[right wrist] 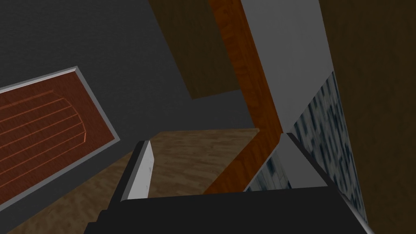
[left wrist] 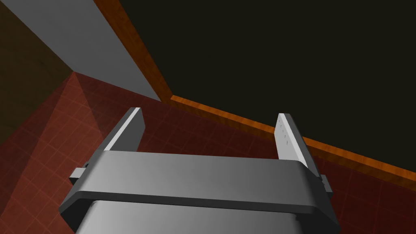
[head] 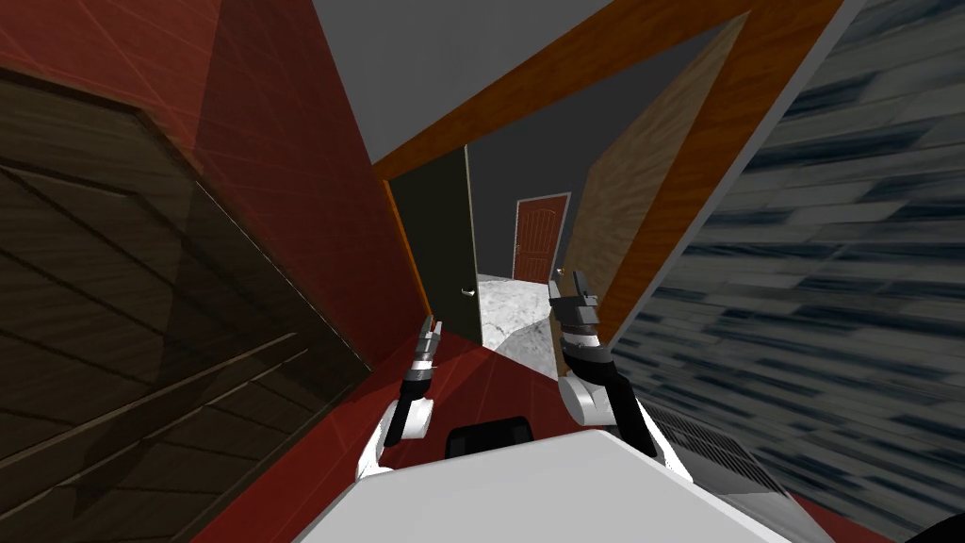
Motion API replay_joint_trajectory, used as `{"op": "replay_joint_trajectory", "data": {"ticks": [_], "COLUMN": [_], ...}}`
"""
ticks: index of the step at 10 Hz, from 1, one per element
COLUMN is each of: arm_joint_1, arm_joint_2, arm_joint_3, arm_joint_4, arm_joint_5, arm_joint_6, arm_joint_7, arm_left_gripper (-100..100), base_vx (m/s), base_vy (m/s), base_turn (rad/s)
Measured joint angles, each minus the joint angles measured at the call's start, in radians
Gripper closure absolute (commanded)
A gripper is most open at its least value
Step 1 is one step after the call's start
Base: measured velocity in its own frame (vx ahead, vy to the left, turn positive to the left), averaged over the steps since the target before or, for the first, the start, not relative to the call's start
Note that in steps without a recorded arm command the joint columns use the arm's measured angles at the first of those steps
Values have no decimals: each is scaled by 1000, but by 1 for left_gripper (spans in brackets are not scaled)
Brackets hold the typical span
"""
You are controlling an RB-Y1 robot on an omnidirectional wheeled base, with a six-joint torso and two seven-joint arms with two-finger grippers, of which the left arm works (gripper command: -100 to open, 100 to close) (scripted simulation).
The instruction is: Push the door open
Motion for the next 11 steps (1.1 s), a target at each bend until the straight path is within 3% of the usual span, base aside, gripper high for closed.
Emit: {"op": "replay_joint_trajectory", "data": {"ticks": [9,11], "arm_joint_1": [-122,-137], "arm_joint_2": [2,4], "arm_joint_3": [-41,-48], "arm_joint_4": [291,331], "arm_joint_5": [14,17], "arm_joint_6": [-43,-48], "arm_joint_7": [-10,-10], "arm_left_gripper": [-100,-100], "base_vx": [89,55], "base_vy": [57,38], "base_turn": [-71,-23]}}
